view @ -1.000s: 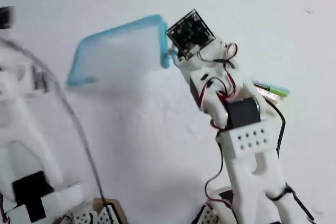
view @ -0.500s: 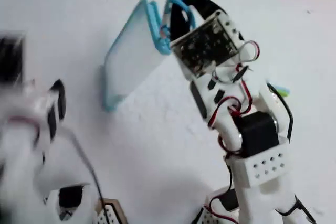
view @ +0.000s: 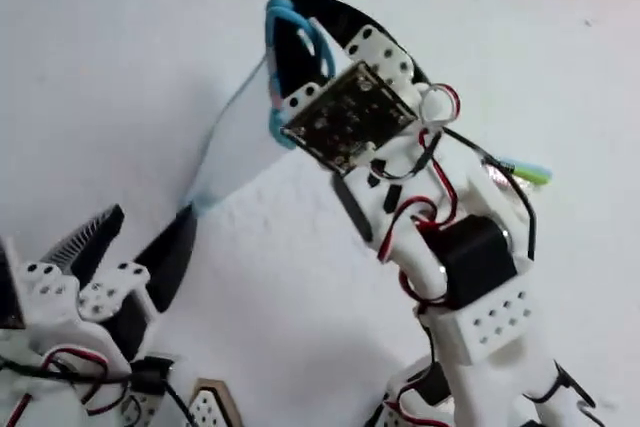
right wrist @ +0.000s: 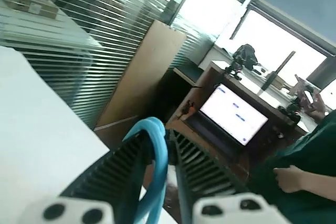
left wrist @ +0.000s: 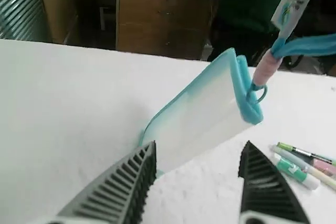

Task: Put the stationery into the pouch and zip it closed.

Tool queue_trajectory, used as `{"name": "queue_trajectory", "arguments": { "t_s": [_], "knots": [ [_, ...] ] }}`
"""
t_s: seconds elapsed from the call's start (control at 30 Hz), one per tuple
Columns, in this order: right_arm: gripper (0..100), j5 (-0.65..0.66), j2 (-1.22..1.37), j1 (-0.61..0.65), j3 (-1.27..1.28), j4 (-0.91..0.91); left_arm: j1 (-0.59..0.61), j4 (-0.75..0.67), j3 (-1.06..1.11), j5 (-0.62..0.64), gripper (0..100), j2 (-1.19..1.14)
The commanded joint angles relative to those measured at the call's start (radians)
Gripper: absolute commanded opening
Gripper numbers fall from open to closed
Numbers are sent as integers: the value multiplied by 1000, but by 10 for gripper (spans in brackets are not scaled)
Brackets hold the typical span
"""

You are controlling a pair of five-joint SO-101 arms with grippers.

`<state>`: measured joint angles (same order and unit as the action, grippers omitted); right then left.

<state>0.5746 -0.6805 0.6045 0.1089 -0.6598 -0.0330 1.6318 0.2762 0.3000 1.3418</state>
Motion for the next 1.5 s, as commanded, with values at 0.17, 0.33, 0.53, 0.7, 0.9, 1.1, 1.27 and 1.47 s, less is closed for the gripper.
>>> {"name": "queue_trajectory", "arguments": {
  "t_s": [0.17,0.33,0.53,0.7,0.9,1.1,1.27,1.47],
  "knots": [
    [16,11,48,59,-48,39,-21,-118,-44,184,267,-42],
    [16,9,74,54,-48,104,-110,-167,-44,193,267,-237],
    [16,9,105,53,-48,130,-309,-173,-106,199,268,-446],
    [16,6,108,28,-49,142,-269,-213,-109,216,268,-565],
    [16,5,107,-25,-49,142,-260,-250,-104,284,268,-605],
    [16,5,107,-33,-49,142,-262,-261,-55,241,267,-610],
    [16,5,110,-33,-49,142,-213,-391,117,227,267,-608],
    [16,5,110,-33,-49,140,-199,-439,166,249,267,-608]
  ]
}}
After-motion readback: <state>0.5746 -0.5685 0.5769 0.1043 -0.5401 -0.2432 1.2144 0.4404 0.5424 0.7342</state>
